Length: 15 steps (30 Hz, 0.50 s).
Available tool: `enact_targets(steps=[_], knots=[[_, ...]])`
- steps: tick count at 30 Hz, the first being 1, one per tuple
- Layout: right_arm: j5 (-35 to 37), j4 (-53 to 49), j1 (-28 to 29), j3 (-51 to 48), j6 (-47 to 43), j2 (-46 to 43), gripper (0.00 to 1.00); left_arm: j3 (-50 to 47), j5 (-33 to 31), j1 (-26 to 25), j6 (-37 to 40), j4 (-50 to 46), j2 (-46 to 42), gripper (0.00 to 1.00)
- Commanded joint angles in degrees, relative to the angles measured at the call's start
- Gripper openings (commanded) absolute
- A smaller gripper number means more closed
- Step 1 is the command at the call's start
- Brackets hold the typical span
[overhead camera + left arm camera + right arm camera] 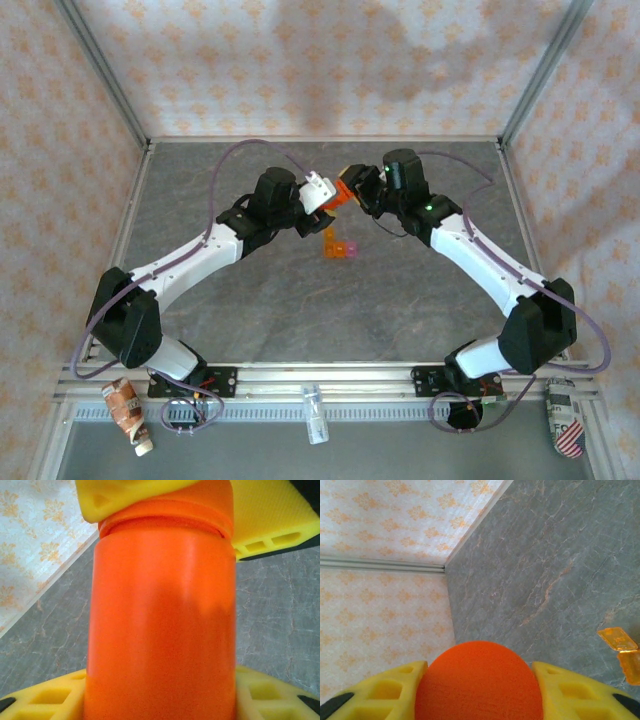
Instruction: Sort the pills into containers
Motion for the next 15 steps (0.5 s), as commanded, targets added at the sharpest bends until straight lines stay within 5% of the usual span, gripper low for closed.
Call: enact_targets(steps=[1,8,15], knots=[[-1.9,3.7,0.5,-0.4,0.2,-0.2,0.37,1.3,0.1,-0.4,-0.3,2.6,0.7,0.0],[-3.0,7.5,-2.2,-1.5,-11.6,-1.7,0.29,3.3,8.3,0.8,-1.8,-2.8,-0.5,0.0],[-23.0,17.8,-8.0,-3.5,-29.7,-3.1,0.3,2.6,29.5,6.3,-16.6,1.6,-3.0,0.0]])
